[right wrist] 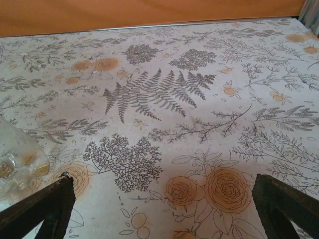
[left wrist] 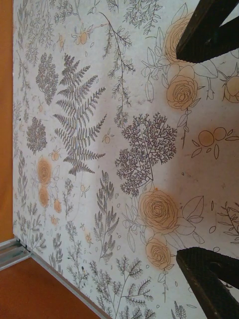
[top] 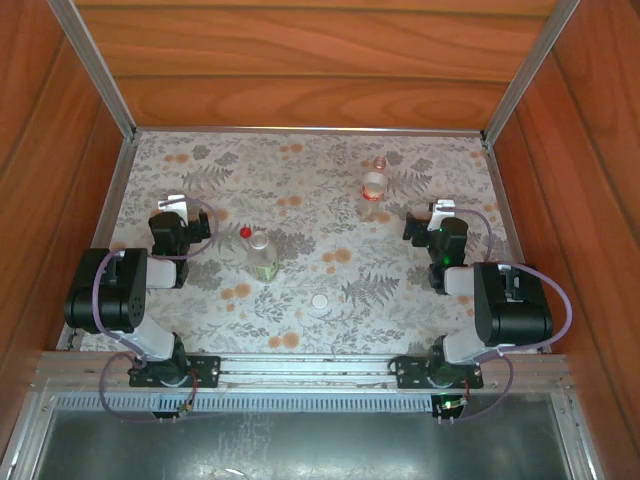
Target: Screw on the bottle caps
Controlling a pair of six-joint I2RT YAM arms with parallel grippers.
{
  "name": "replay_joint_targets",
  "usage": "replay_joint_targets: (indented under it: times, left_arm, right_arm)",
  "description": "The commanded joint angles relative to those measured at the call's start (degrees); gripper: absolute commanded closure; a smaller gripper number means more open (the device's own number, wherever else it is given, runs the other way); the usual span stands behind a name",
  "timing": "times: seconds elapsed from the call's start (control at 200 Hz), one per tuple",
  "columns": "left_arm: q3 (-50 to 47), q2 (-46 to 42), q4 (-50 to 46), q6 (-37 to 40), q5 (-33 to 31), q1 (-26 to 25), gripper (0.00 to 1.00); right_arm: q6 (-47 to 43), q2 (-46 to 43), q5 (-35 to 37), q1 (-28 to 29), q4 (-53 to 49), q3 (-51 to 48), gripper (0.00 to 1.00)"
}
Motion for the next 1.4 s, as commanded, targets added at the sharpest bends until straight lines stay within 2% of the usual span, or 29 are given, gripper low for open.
replay_joint_targets:
  times: [0.0, 1.13, 1.254, 1.394]
  left_arm:
    - [0.8, -0.8, 0.1, -0.1, 0.0, 0.3, 0.0]
    - [0.9, -0.6, 0.1, -0.2, 0.1, 0.4, 0.0]
    - [1.3, -1.4, -0.3, -0.2, -0.8, 0.4, 0.0]
    - [-1.0, -7.4, -0.6, 0.4, -0.2, 0.2, 0.0]
  right_arm:
    - [-0.5, -0.3, -0.4, -0.5, -0.3, 1.4, 0.02]
    - [-0.9, -0.4, -1.5, -0.4, -1.0, 1.7, 0.01]
    - [-1.7, -3.5, -2.8, -0.4, -0.8, 0.3, 0.01]
    - [-1.7, -12.3, -4.2, -0.2, -9.4, 0.0, 0.0]
